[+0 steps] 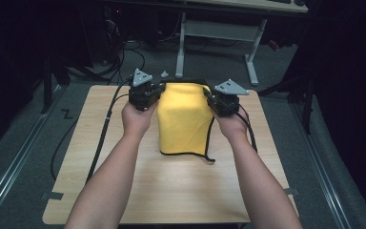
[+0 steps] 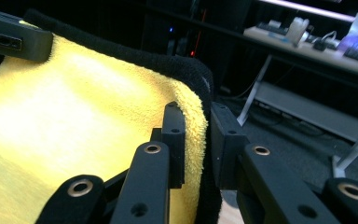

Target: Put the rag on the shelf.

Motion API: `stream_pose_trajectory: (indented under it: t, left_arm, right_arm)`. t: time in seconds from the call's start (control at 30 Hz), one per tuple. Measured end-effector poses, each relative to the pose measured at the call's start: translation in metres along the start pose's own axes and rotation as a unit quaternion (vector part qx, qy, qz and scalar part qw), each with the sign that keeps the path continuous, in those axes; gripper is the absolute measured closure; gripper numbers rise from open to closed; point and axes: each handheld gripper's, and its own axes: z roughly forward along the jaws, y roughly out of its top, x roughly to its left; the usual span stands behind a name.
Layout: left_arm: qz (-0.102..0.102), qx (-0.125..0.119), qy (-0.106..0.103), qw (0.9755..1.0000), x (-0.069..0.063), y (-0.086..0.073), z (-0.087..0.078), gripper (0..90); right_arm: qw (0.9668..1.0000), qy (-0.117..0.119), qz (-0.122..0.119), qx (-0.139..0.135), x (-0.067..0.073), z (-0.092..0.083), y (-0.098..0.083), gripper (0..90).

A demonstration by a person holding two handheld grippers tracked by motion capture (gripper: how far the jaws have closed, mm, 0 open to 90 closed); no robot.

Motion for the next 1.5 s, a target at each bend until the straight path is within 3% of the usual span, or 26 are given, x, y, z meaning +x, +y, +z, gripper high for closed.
stream_pose_trajectory:
  t: [0.13, 0.27, 0.47, 1.2, 1.37, 1.5]
  left_arm:
    - [0.000, 0.029, -0.003, 0.9996, 0.004, -0.012, 0.010, 81.5]
    - [-0.018, 0.039, -0.015, 0.9990, 0.009, -0.019, 0.014, 81.6]
    - [-0.028, 0.061, -0.029, 0.9973, 0.017, -0.032, 0.018, 81.6]
    - [-0.077, 0.069, -0.064, 0.9926, 0.024, -0.067, 0.024, 83.0]
    - [-0.075, 0.075, -0.068, 0.9921, 0.023, -0.072, 0.025, 83.0]
    - [-0.082, 0.075, -0.069, 0.9914, 0.024, -0.076, 0.026, 83.0]
  right_arm:
    - [0.9997, 0.009, 0.000, 0.022, -0.004, 0.010, -0.014, 78.5]
    - [0.9990, 0.025, 0.016, 0.033, -0.009, 0.016, -0.027, 78.5]
    - [0.9981, 0.036, 0.028, 0.041, -0.012, 0.019, -0.031, 78.3]
    - [0.9921, 0.075, 0.088, 0.049, -0.022, 0.026, -0.051, 77.4]
    - [0.9920, 0.083, 0.076, 0.057, -0.024, 0.027, -0.055, 77.5]
    - [0.9919, 0.080, 0.082, 0.056, -0.023, 0.029, -0.059, 77.6]
